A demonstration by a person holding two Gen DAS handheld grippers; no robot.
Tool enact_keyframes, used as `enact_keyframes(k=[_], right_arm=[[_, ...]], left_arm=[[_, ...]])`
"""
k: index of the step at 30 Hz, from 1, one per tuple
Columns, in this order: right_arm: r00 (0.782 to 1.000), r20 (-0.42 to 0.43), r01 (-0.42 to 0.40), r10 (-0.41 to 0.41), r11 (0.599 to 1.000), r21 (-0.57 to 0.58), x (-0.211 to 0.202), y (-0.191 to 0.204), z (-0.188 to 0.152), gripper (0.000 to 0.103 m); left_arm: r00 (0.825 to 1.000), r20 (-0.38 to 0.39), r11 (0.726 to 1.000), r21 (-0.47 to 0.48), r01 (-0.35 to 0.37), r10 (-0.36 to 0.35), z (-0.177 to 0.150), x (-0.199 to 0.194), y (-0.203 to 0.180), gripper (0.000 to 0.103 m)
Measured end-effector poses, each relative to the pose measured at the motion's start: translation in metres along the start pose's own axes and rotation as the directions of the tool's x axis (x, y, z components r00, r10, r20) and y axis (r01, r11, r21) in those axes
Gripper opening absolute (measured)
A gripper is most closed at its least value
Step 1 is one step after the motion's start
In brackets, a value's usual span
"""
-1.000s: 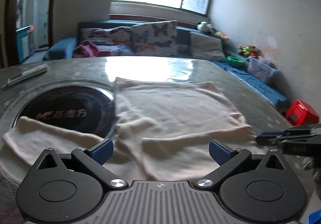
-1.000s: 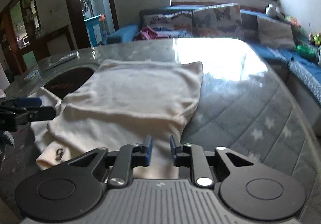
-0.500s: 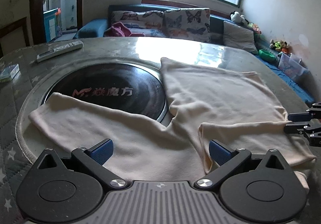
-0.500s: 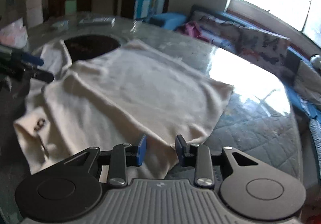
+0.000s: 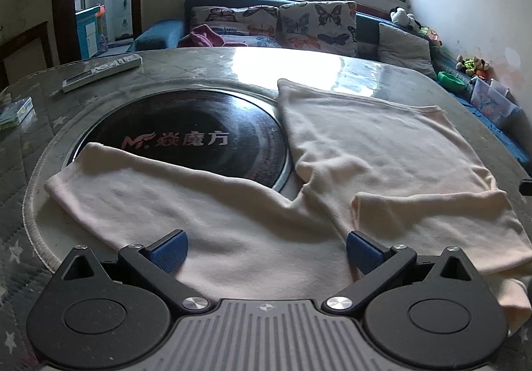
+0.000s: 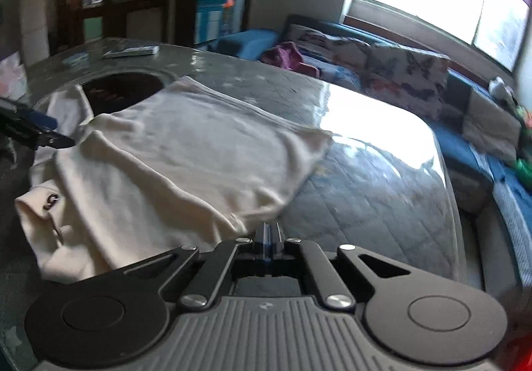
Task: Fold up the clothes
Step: 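Grasp the sleeve lying by the cooktop with the left gripper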
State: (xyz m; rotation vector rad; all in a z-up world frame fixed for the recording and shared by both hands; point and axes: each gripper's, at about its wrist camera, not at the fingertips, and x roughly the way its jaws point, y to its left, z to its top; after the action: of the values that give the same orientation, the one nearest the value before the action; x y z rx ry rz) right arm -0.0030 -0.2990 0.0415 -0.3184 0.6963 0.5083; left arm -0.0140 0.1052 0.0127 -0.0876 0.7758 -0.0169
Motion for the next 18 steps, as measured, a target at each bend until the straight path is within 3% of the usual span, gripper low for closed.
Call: enact_keyframes(k=[4, 5, 6, 8, 13, 15, 16, 18], right_arm=[[0.999, 0.031, -0.043, 0.043, 0.999, -0.005, -0.003, 0.005, 0.0, 0.006], [0.997, 0.042, -0.062, 0.063, 0.998, -0.026, -0.004, 0.01, 0.002, 0.015], [0.996, 0.051, -0.073, 0.075, 0.996, -0.043, -0.002, 0.014, 0.005, 0.032], [0.994, 0.056, -0.093, 0.098, 0.992, -0.085, 0.004, 0.024, 0.011, 0.037], [0.99, 0.003, -0.141, 0.143, 0.979, -0.146, 0.031, 0.037, 0.022, 0.034], [0.987, -0.028, -0.16, 0.157, 0.976, -0.146, 0.039, 0.037, 0.021, 0.024], [0.986, -0.034, -0.167, 0.163, 0.976, -0.14, 0.039, 0.037, 0.021, 0.012], [0.985, -0.042, -0.174, 0.17, 0.976, -0.131, 0.038, 0.036, 0.02, 0.006]], left_arm=[[1.0, 0.011, 1.0, -0.008, 0.012, -0.012, 0.003, -0.005, 0.001, 0.103], [1.0, 0.02, 1.0, -0.009, 0.015, -0.015, 0.004, -0.007, 0.001, 0.103], [0.999, 0.029, 1.0, -0.01, 0.018, -0.018, 0.006, -0.009, 0.002, 0.103], [0.999, 0.035, 1.0, -0.01, 0.015, -0.015, 0.007, -0.01, 0.002, 0.103], [1.0, 0.021, 1.0, -0.007, -0.009, 0.01, 0.006, -0.005, 0.005, 0.103], [1.0, 0.014, 1.0, -0.012, -0.019, 0.019, 0.005, -0.003, 0.008, 0.103], [1.0, 0.011, 1.0, -0.01, -0.021, 0.021, 0.005, -0.002, 0.008, 0.103], [0.999, 0.004, 0.999, -0.003, -0.033, 0.033, 0.003, 0.0, 0.01, 0.103]])
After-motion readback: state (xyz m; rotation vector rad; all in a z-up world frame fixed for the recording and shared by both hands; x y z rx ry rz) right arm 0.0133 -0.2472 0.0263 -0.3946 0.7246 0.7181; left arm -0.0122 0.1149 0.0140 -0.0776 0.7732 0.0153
